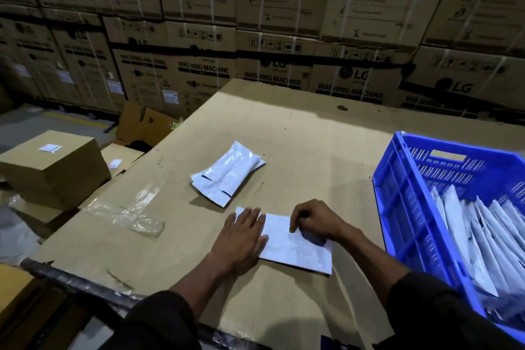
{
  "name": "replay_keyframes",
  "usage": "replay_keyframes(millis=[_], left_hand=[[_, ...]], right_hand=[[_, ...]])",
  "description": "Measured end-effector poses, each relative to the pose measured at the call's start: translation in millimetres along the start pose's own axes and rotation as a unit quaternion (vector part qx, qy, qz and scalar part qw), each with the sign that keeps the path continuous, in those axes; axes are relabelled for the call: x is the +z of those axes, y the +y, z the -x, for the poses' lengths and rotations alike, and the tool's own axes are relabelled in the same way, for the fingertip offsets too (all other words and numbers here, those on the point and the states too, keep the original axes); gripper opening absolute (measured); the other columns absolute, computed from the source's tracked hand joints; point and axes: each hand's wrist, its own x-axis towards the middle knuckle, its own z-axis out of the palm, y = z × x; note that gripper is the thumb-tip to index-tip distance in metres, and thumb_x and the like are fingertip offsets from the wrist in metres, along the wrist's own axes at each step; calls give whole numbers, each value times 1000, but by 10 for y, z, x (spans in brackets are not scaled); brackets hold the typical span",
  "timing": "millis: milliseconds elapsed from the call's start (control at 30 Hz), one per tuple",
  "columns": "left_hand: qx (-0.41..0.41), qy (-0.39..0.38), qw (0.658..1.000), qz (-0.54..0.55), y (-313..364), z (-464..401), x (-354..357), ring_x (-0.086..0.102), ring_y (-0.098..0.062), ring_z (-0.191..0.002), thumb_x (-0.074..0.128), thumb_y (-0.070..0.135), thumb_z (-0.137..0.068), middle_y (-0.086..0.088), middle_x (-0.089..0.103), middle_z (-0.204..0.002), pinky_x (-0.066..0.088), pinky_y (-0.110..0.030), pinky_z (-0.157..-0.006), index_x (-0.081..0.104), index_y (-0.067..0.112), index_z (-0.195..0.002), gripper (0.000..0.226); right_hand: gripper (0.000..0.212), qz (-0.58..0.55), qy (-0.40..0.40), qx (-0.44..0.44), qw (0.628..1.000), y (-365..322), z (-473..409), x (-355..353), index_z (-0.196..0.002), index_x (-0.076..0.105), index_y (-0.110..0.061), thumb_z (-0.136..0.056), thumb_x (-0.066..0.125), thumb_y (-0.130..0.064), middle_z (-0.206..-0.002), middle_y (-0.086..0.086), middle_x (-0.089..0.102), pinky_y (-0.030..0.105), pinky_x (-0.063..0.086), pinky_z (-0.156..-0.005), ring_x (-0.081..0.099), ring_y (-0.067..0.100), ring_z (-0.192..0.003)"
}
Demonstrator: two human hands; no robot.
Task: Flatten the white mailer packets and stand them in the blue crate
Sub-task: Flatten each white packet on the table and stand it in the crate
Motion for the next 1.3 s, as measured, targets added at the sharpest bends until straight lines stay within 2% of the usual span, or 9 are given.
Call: replay_keyframes(millis=[133,200,267,533,667,833,1067,1200,1300], left_hand=[[-32,-22,999,-7,6,66,180,52,-27,-137,34,48,-101,-7,54,-151,55,-54,-97,57,15,-143,58],[-33,-14,999,-11,18,41,198,50,-27,-135,35,48,-100,-8,56,-149,55,-55,-96,59,15,-141,57],[-22,-2,1000,-18,10,29,218,50,-31,-138,35,49,-101,-8,54,-150,52,-55,-100,56,17,-145,58],[-22,19,1000,8,19,-1,294,39,-42,-145,38,49,-101,-6,41,-161,43,-57,-105,42,24,-153,58],[-24,9,1000,6,4,-29,323,38,-43,-144,37,49,-100,-6,42,-159,41,-58,-106,45,23,-151,58],[-30,2,999,11,15,-27,348,39,-44,-144,34,49,-100,-6,43,-159,41,-61,-107,46,23,-152,59],[-33,8,999,19,-10,-7,379,38,-53,-142,33,49,-101,-11,35,-164,43,-65,-103,40,22,-155,60],[-63,37,997,11,80,100,343,27,-46,-151,28,52,-104,-9,23,-170,36,-66,-108,34,24,-160,63],[-59,60,996,22,183,247,297,24,-34,-155,40,55,-100,-7,24,-170,30,-62,-109,35,25,-160,67]], right_hand=[[45,236,82,-21,968,244,68,444,-126,63,-28,-92,37,-43,-131,-6,63,41,41,-102,53,20,-126],[60,272,55,-43,960,312,159,675,-148,43,-28,-101,17,-56,-157,-9,37,51,22,-116,28,18,-147],[70,292,40,-59,954,423,217,869,-157,26,-33,-99,3,-65,-165,-14,15,54,9,-118,13,17,-153],[57,321,81,-65,942,517,226,1002,-158,14,-41,-104,17,-60,-165,-21,3,56,7,-117,7,13,-153],[58,306,70,-58,948,515,203,1015,-157,19,-41,-102,13,-60,-165,-21,8,56,8,-117,7,11,-153],[65,294,41,-47,954,488,193,976,-157,3,-44,-96,-2,-67,-164,-24,-8,57,-4,-120,-11,8,-152],[56,305,62,-48,949,512,297,991,-157,5,-47,-103,15,-61,-164,-24,-4,61,-1,-117,-4,11,-153],[54,301,68,-49,950,533,302,1009,-156,7,-47,-104,13,-59,-165,-24,0,62,2,-117,0,12,-154],[52,294,73,-42,952,540,285,991,-156,11,-48,-105,12,-57,-164,-25,4,61,4,-117,3,11,-153]])
